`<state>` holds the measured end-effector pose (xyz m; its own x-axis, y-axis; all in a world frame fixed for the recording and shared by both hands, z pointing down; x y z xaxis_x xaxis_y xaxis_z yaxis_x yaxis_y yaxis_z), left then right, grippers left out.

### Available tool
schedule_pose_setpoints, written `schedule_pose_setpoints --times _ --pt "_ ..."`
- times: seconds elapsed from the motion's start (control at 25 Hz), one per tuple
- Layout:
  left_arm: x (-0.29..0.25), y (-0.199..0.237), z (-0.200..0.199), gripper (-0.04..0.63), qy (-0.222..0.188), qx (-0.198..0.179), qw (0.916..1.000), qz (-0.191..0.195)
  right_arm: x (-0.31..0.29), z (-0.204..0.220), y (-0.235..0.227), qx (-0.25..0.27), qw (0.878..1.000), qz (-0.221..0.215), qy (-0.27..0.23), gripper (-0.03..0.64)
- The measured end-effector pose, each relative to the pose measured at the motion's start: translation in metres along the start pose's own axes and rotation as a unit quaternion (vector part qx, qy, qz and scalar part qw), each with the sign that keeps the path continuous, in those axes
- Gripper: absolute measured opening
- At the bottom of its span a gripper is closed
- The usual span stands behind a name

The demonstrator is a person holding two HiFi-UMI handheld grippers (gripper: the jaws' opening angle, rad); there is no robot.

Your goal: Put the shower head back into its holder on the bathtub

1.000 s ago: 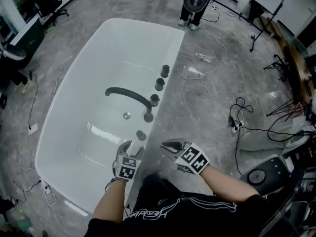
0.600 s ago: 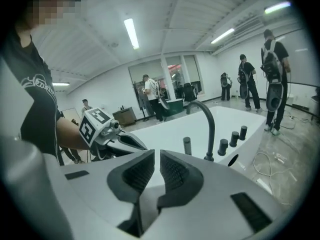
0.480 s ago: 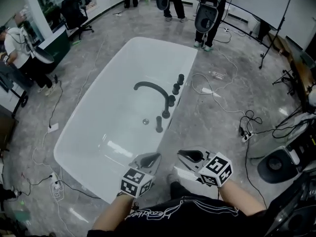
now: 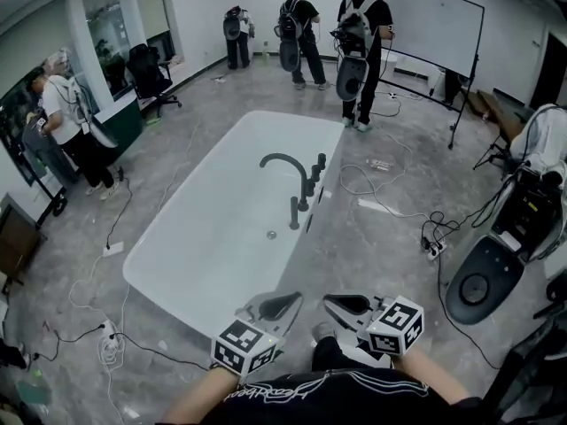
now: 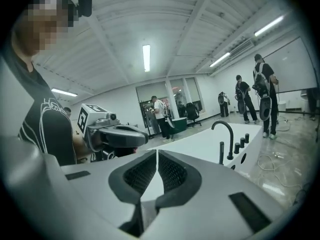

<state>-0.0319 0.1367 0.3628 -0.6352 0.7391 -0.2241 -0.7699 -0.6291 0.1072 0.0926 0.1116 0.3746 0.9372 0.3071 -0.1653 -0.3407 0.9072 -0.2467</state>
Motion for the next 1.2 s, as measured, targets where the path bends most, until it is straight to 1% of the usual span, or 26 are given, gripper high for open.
schedule_pose_setpoints --times 0.12,0.2,0.28,0.4,0.68,0.88,1.04,1.12,1.2 --pt "0.022 -0.029 -0.009 0.003 -0.009 -0.008 0.9999 0.010 0.018 -0.002 0.033 0.009 1.000 0.002 -0.004 0.020" --pt "0.032 -0.044 -0.012 0.003 -0.014 -0.012 0.9997 0.018 0.029 -0.001 0.047 0.011 1.000 0.004 -0.005 0.017" --pt "0.038 -0.057 -0.015 0.003 -0.018 -0.018 0.9993 0.027 0.039 -0.001 0.054 0.012 1.000 0.006 -0.003 0.014" --pt "0.040 -0.072 -0.015 0.003 -0.017 -0.019 0.9993 0.029 0.054 0.001 0.062 0.023 1.000 0.008 -0.002 0.012" --pt "0.036 -0.109 -0.020 0.003 -0.022 -0.025 0.9986 0.041 0.085 0.002 0.075 0.026 0.999 0.018 -0.019 0.012" --pt "0.045 -0.117 -0.022 0.003 -0.022 -0.027 0.9987 0.038 0.093 0.004 0.086 0.022 0.999 0.020 -0.020 0.012" --pt "0.051 -0.118 -0.023 0.003 -0.018 -0.044 0.9983 0.033 0.091 0.000 0.092 0.022 0.999 0.013 -0.022 0.012" --pt "0.053 -0.116 -0.022 0.003 -0.014 -0.038 0.9987 0.030 0.089 -0.002 0.094 0.024 0.999 0.010 -0.023 0.012" --pt "0.056 -0.113 -0.023 0.003 -0.012 -0.021 0.9993 0.030 0.088 -0.004 0.096 0.024 0.999 0.011 -0.026 0.012"
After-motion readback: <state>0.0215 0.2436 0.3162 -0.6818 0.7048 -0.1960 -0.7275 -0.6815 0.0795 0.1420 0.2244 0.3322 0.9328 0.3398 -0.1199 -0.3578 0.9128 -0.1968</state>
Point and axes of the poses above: the fingertips, and each gripper's own axes: x backward along the fingers, y to its left, z out of its underside, the point moved 5 cm from there along x, backward along the fingers, and after that the axes turned 6 degrees about -y, right-handed, at the moved point
